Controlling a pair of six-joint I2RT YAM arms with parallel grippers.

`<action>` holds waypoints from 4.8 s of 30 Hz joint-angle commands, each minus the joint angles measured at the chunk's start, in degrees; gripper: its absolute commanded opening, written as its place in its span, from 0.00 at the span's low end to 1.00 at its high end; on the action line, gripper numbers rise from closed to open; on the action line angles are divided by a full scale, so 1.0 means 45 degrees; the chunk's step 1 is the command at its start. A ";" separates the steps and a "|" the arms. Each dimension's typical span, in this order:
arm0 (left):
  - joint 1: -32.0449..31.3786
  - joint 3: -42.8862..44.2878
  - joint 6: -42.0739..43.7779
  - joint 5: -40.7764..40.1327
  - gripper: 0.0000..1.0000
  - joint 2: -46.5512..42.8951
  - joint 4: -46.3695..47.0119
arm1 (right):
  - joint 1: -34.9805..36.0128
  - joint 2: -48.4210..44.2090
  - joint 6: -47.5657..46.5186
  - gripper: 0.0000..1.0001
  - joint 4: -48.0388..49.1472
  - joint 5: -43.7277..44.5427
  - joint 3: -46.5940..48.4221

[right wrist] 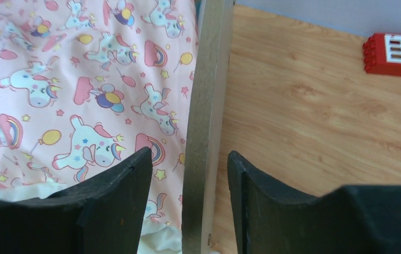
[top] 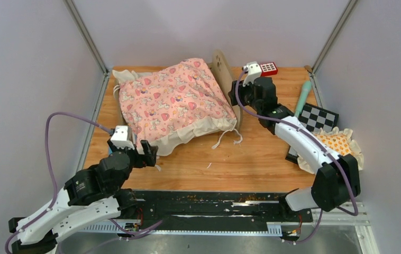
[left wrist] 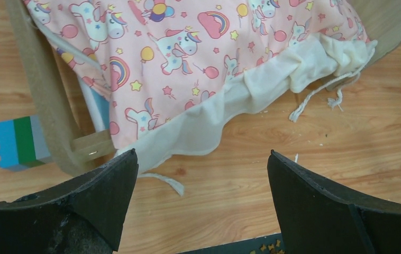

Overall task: Set up the pet bed
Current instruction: Tie the ropes to the bed frame, then adjust the bed frame at the center of the board.

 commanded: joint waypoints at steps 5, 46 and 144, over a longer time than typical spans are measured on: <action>0.0026 0.0030 -0.1373 -0.1586 0.98 -0.1168 -0.1547 | 0.0391 0.0831 -0.0390 0.28 -0.0543 0.3468 0.0727; 0.7578 0.2774 0.3997 0.6971 0.96 0.8627 0.6351 | -0.4248 -0.6645 0.0868 0.60 -0.2304 0.0327 -0.1403; 0.2174 -0.0607 -0.2638 0.2174 0.00 0.8542 0.7923 | -0.4033 -0.5370 0.1385 0.33 -0.3134 -0.0836 -0.2308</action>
